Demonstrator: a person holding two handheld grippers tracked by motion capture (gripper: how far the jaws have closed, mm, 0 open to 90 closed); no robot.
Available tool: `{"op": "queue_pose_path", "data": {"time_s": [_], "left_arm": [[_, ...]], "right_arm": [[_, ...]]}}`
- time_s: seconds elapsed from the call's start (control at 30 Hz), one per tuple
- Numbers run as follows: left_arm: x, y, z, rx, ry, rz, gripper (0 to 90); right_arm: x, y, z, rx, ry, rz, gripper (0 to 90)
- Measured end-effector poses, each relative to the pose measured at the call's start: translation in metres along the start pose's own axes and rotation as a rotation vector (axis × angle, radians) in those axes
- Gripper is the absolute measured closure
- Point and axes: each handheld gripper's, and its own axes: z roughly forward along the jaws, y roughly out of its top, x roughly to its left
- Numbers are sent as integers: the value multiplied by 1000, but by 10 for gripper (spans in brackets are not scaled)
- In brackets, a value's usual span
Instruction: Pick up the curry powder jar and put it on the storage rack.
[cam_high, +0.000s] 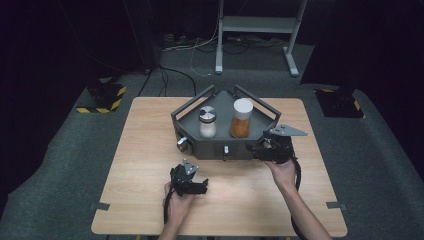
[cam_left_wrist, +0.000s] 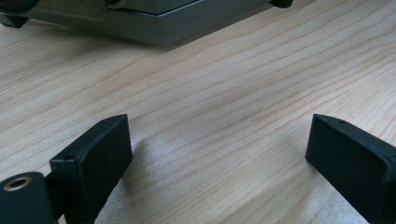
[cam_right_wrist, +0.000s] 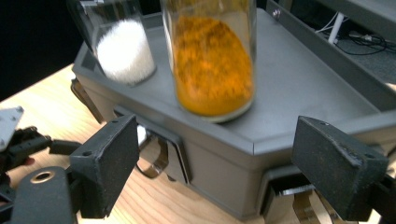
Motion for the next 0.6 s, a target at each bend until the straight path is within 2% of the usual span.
{"op": "queue_pose_path", "data": {"time_s": [0.3,0.6], "left_arm": [[0,0,0,-2,0,-2,71],[0,0,0,0,0,0,70]], "right_arm": [[2,-21,2,31,-20,-6,152],[1,-52,7,72,-34,37,152]]}}
